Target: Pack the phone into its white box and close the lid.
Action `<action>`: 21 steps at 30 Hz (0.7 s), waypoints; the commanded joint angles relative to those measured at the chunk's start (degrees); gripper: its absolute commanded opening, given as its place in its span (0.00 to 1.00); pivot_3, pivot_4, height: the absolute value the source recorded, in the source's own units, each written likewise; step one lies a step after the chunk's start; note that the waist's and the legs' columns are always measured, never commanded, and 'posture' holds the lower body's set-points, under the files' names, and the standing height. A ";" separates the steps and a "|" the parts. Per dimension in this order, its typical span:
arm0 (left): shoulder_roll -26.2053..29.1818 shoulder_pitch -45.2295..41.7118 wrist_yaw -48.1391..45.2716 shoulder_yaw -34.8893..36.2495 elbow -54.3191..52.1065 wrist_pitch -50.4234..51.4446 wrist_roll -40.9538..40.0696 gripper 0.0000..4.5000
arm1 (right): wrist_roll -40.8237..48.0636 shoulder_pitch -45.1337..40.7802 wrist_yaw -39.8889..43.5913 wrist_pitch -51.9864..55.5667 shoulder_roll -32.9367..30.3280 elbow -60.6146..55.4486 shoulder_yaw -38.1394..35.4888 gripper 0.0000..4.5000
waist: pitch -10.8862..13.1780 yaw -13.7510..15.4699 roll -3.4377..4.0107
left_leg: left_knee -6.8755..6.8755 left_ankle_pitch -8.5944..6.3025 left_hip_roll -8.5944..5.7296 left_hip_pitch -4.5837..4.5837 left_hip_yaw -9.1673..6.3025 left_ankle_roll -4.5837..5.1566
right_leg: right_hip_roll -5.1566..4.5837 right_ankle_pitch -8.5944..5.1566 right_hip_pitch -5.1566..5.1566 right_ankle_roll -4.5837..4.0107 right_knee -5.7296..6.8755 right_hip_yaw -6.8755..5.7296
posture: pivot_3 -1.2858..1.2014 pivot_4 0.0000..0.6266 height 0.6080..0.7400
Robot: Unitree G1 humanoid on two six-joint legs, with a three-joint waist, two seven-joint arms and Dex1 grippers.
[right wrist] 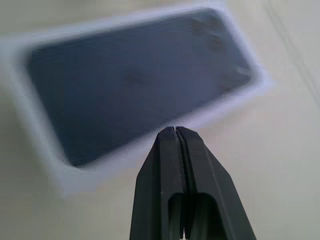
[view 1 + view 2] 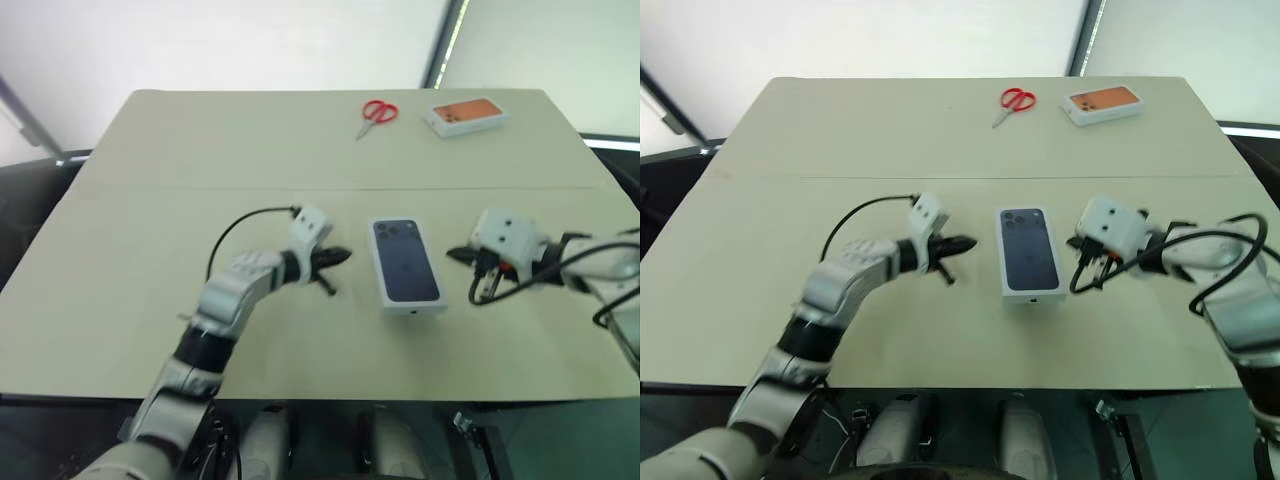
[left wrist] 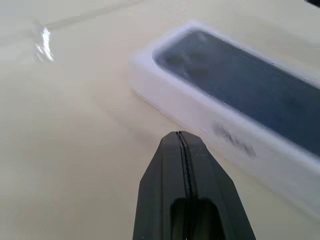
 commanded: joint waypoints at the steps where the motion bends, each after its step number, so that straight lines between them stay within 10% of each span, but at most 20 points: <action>1: -1.79 -1.82 0.69 -0.10 2.57 -2.39 0.83 0.00 | 1.65 1.45 -0.96 1.49 0.11 -3.67 -1.48 0.01 | -0.02 -0.24 0.04 | 0.00 -0.03 -0.06 0.01 0.07 0.06 | -0.06 -0.01 0.00 0.01 -0.05 0.05 | 0.52 0.24 0.68; 21: -5.36 -0.56 -0.36 -4.12 9.47 0.91 2.27 0.00 | 1.00 3.92 -5.96 2.21 1.39 -2.19 2.95 0.01 | -0.03 -0.74 0.02 | -0.04 0.10 -0.01 0.12 0.06 -0.17 | -0.04 0.00 0.01 0.04 0.06 0.05 | 0.52 0.24 0.68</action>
